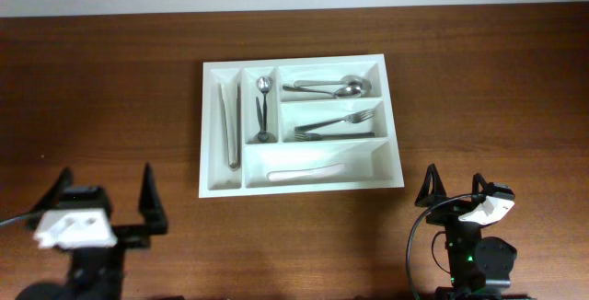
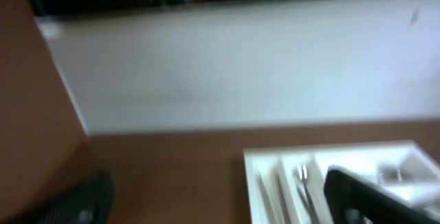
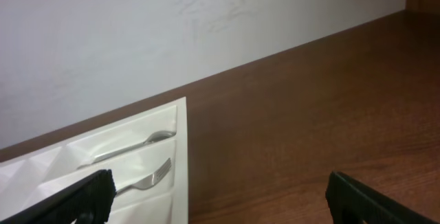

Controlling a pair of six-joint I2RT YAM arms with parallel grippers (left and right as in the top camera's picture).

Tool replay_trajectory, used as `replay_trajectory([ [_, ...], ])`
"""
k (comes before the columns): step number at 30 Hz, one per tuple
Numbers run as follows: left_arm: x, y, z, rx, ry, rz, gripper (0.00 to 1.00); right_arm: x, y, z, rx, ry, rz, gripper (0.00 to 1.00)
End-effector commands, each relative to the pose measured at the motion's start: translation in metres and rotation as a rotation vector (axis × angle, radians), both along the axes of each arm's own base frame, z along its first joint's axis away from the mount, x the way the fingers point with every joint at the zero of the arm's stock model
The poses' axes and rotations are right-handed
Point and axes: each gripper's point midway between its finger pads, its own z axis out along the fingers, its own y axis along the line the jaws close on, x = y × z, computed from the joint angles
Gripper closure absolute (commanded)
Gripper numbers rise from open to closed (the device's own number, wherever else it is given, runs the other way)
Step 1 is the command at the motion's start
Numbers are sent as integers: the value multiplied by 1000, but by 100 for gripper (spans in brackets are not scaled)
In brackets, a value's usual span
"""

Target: Pack container

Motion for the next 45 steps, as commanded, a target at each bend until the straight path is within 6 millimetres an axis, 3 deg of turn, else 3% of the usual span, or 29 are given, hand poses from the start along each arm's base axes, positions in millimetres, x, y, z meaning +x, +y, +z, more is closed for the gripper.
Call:
replay_trajectory([
  [1,23,-5,-65,-53,33,-44,1,0,-1,-2,7,-3,-7,1],
  [7,41,-3,-129,-91,18,-42,1,0,-1,-2,7,-3,-7,1],
  [18,42,-13,-198,-120,50,-83,1,0,-1,-2,7,-3,-7,1],
  [27,46,-13,-223,-122,62,-82,1,0,-1,-2,7,-3,-7,1],
  [45,52,-19,-226,-105,19,-106,1,0,-1,-2,7,-3,-7,1],
])
